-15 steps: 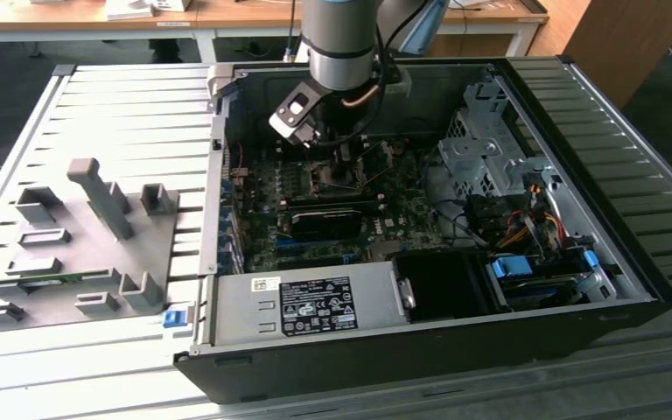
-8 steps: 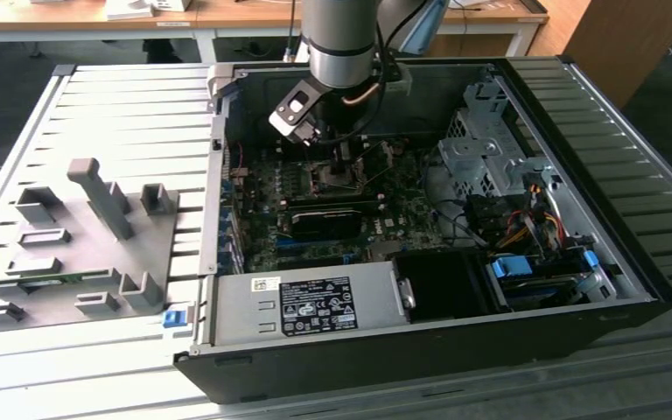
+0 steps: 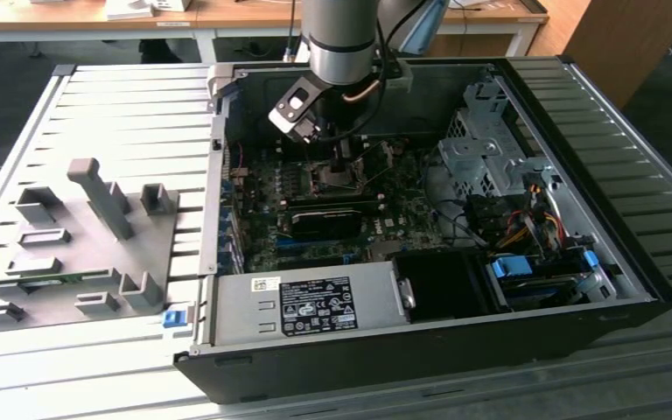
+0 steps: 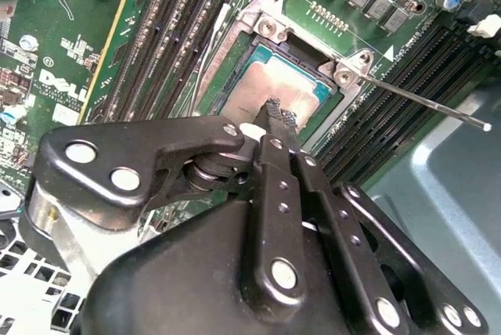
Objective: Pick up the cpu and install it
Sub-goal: 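Place the cpu into insertion slot, then close the cpu cover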
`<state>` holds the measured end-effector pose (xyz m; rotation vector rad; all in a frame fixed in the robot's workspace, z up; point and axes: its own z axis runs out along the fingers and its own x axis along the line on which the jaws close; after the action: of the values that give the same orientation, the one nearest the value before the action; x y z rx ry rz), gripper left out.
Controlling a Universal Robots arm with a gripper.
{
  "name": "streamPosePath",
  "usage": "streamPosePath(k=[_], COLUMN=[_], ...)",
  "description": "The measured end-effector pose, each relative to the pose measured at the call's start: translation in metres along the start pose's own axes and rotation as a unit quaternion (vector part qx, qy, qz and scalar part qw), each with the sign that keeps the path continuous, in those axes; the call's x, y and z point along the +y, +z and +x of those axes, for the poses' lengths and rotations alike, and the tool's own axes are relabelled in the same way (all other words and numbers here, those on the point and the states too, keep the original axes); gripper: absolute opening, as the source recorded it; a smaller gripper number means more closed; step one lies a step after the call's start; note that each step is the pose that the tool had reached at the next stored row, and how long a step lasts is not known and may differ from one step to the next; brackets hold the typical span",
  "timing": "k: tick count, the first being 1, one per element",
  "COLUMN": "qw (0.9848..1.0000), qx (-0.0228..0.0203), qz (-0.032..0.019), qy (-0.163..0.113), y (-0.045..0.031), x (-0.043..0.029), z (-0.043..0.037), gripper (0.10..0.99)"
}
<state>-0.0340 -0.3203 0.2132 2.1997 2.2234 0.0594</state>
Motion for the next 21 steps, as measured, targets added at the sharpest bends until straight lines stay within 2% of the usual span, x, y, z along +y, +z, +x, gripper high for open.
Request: streamPosePath(k=[11, 21], qw=[1.0, 1.0], qx=[0.0, 0.0], qz=[0.0, 0.0001], qy=[0.0, 0.0], y=[-0.0082, -0.0122], x=[0.0003, 0.0004], z=[0.0002, 0.0002], gripper=[0.106, 0.106])
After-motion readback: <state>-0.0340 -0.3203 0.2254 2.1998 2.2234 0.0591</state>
